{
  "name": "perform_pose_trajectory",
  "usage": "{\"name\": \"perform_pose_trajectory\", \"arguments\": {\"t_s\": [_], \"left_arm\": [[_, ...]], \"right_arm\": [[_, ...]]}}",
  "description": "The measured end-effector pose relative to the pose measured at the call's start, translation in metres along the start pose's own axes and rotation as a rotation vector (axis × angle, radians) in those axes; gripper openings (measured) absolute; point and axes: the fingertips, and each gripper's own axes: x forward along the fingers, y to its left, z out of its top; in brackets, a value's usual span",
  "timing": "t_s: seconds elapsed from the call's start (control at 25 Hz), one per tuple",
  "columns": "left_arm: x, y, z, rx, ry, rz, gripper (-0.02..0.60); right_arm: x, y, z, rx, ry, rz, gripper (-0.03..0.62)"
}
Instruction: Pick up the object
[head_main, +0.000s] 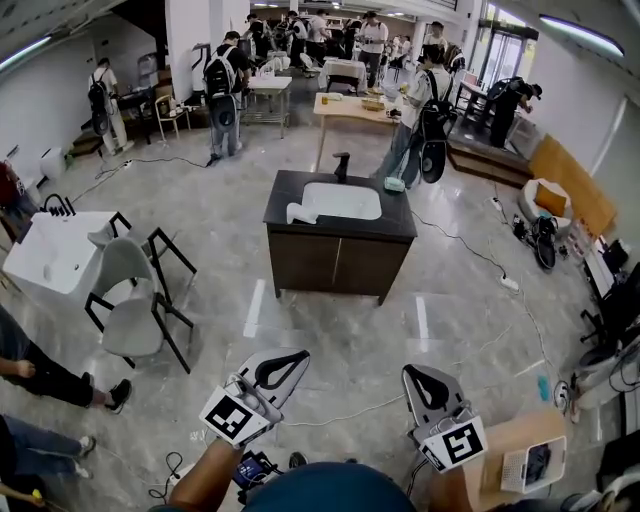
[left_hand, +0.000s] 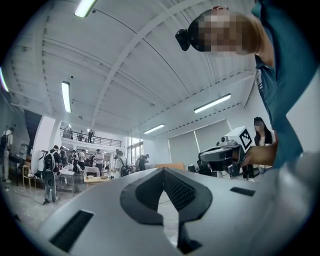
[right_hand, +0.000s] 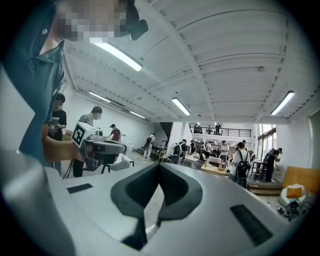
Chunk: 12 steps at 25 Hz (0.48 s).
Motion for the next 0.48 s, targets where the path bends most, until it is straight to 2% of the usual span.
{"name": "perform_pose_trajectory", "arguments": {"t_s": [0.24, 0.48], "left_arm": [[0.01, 0.026, -0.02, -0.015, 0.025, 0.029, 0.003], [0.041, 0.052, -0.026, -0.004, 0.044, 0.074, 0.003]], "right_arm": [[0.029, -0.016, -0.009, 0.001, 0.006, 0.02, 0.014], [0.062, -0.053, -0.028, 0.035, -0.013, 0.06, 0.014]]}}
